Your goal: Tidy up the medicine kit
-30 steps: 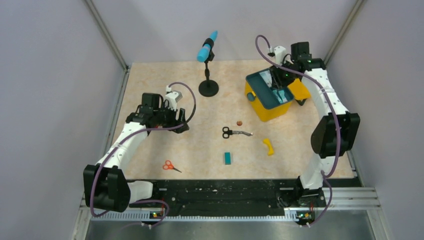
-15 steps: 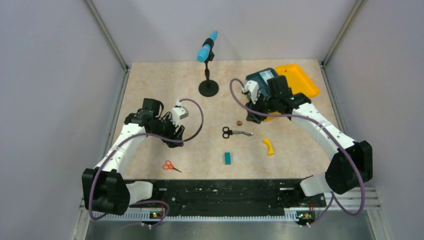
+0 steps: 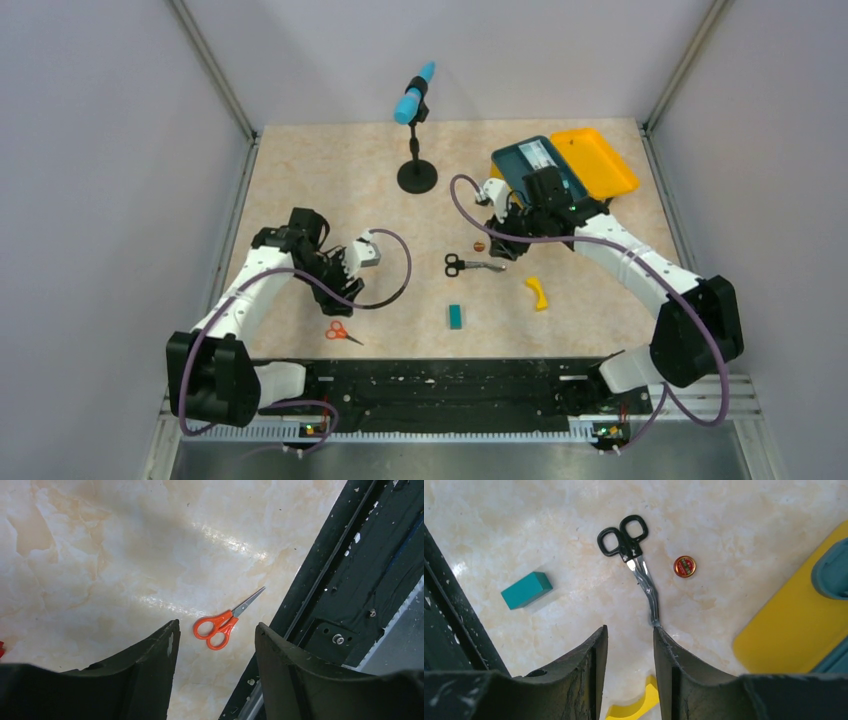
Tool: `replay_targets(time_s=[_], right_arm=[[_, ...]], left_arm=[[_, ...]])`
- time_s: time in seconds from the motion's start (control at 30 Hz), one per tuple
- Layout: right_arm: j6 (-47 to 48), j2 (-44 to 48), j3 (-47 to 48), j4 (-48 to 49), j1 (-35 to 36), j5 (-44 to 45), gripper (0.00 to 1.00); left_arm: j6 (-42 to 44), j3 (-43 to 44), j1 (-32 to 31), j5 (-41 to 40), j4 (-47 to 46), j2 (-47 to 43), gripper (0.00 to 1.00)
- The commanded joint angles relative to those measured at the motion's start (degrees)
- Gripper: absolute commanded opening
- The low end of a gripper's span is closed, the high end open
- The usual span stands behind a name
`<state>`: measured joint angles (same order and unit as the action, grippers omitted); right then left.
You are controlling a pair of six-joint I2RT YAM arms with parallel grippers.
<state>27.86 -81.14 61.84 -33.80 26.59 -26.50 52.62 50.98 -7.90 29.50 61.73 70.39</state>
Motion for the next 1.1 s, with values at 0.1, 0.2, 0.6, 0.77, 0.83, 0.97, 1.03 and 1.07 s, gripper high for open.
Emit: replay_targets(time_s=[0.1, 0.2, 0.6, 0.77, 0.83, 0.97, 1.03, 1.07], right_arm=[[-18.51, -3.36, 9.92, 6.84, -7.82, -6.98, 0.35], [-23.92, -3.6, 12.29, 10.42, -13.07, -7.85, 0.36], [4.79, -5.66, 9.27, 2.6, -8.89, -13.91, 0.4], [14.41, -8.95, 8.52, 0.17, -3.67, -13.02, 0.38], [15.57, -11.06, 9.11, 0.3, -2.57, -11.45, 0.36], [14.8, -15.87, 10.59, 2.72, -0.64, -5.07, 0.35], [13.78, -18.17, 11.46, 3.87, 0.15, -1.83, 0.35], [13.55, -19.18, 11.77, 4.41, 0.53, 0.0, 0.35]], left_arm=[[-2.57, 0.73, 0.22, 1.57, -3.94, -0.06, 0.61], [-6.78, 1.21, 0.18, 2.65, -6.69, -1.02, 0.61], [-32.44, 0.61, 0.23, 8.37, -21.51, -0.96, 0.61], [-38.71, 0.18, 0.25, 8.31, -24.88, -1.54, 0.61], [-39.28, 0.17, 0.34, 7.85, -25.12, -1.73, 0.61], [-39.23, 0.66, 0.58, 6.53, -24.11, -2.33, 0.61], [-39.03, 1.18, 0.73, 5.67, -23.02, -2.31, 0.61], [-38.86, 1.36, 0.84, 5.28, -22.64, -2.32, 0.61]])
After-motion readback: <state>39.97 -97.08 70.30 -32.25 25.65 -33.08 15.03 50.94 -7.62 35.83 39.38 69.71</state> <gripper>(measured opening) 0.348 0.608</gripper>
